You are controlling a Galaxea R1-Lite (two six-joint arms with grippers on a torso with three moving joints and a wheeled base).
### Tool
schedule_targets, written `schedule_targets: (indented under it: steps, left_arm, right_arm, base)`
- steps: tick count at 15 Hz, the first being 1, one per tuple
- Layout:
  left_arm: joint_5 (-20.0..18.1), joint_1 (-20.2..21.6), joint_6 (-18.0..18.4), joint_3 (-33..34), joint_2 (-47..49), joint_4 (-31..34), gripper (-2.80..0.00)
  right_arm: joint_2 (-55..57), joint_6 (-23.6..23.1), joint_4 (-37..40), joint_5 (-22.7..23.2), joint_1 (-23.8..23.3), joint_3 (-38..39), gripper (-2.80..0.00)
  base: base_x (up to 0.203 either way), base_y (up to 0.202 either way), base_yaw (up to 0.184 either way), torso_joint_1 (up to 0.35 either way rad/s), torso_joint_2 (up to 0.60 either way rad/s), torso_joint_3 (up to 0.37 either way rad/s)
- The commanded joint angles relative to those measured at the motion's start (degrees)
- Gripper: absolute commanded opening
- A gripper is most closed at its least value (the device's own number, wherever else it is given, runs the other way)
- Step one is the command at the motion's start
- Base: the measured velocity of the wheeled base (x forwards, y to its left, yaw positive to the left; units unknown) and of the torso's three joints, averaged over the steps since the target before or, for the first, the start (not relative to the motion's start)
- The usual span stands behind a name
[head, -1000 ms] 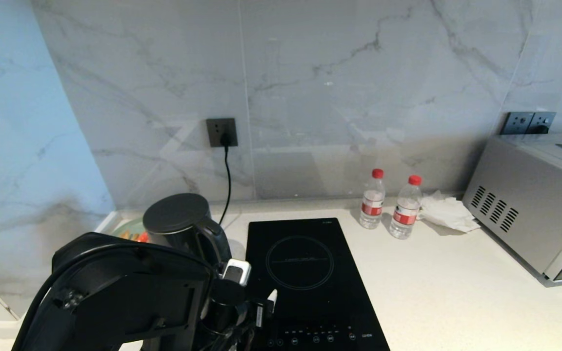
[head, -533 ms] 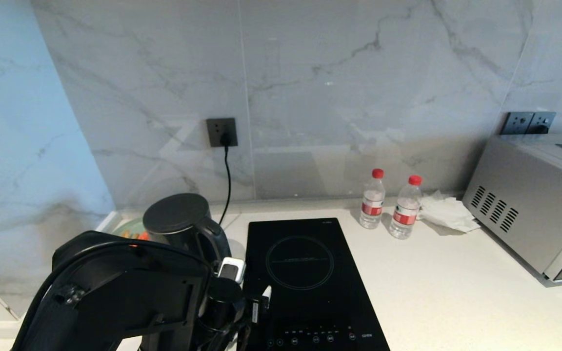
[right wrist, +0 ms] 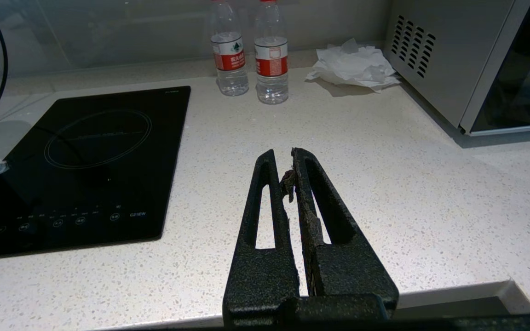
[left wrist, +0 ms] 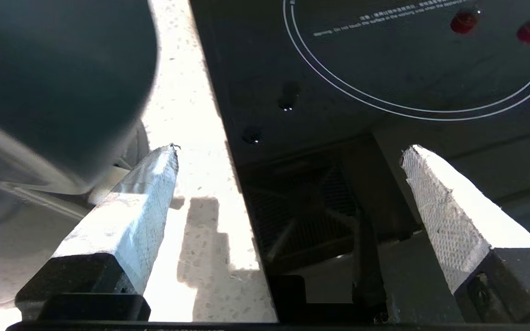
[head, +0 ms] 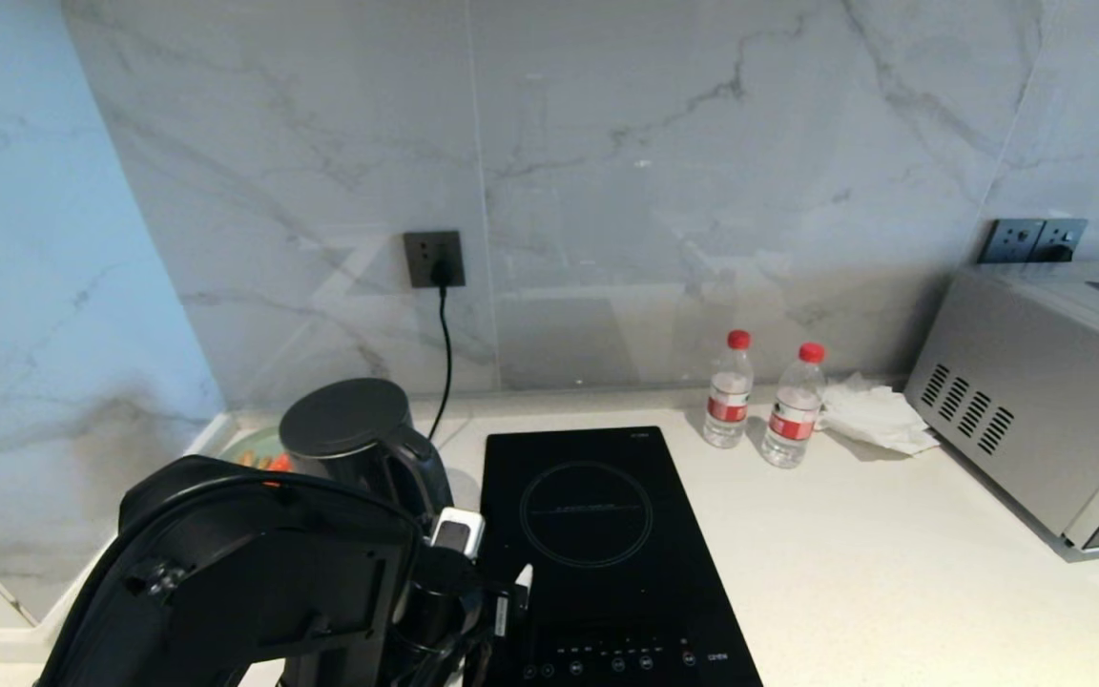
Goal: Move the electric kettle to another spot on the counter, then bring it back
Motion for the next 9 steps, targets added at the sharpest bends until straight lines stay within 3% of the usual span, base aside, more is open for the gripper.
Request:
schedule_targets:
  steps: [1, 9]
  left_arm:
    - [0.14, -0.11, -0.02, -0.01, 0.39, -0.51, 0.0]
    - [1.28, 0.07, -0.07, -1.33, 0.86, -0.52, 0.0]
  right_arm:
    - [0.0, 0.0, -0.04, -0.02, 0.0, 0.0, -2.8]
    - [0.0, 0.0, -0.04, -0.02, 0.0, 0.0, -2.8]
  base:
    - [0.0, 0.0, 0.0, 0.0, 0.0, 0.0]
    - [0.0, 0.0, 0.0, 0.0, 0.0, 0.0]
